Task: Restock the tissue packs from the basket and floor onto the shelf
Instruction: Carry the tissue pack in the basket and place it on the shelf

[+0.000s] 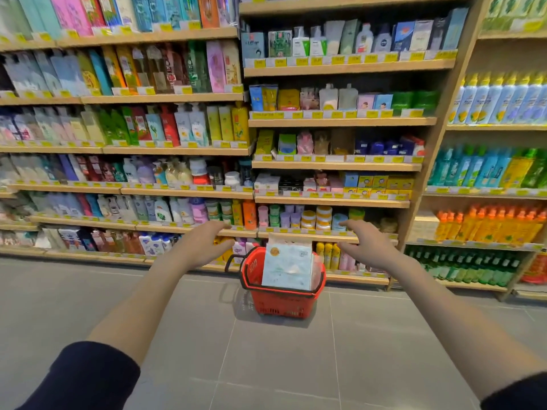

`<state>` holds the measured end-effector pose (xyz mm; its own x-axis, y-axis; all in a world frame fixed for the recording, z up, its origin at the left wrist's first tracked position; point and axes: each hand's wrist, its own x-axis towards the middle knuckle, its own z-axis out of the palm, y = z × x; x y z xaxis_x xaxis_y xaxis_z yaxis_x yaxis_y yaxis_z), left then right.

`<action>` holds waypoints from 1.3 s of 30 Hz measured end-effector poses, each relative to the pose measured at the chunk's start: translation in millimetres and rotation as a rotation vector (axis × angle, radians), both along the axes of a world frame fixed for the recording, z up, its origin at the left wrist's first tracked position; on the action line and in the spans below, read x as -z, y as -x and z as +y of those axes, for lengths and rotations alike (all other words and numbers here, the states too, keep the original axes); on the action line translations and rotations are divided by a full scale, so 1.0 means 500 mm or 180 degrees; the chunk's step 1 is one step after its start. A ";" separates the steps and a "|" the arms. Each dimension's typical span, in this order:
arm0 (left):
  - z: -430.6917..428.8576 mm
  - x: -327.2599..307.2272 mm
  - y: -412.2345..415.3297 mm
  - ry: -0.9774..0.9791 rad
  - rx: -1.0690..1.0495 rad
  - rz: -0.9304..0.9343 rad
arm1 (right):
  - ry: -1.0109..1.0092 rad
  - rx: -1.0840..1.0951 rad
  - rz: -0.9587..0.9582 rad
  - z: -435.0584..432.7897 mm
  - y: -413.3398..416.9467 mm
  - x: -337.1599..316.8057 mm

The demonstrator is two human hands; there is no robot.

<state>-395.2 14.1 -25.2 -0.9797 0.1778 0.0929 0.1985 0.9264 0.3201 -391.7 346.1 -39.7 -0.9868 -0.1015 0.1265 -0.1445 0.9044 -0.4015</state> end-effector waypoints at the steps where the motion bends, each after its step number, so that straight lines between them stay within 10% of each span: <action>1: -0.011 0.001 0.041 0.0032 0.0029 -0.0030 | 0.0045 0.0026 -0.0035 -0.009 0.035 0.005; 17: -0.058 0.139 0.573 -0.0146 0.0442 -0.0540 | 0.0531 0.0571 -0.0299 -0.030 0.453 0.143; 39: -0.002 0.666 1.133 -0.0384 -0.0297 -0.1717 | 0.1030 0.1232 -0.1256 0.137 1.015 0.643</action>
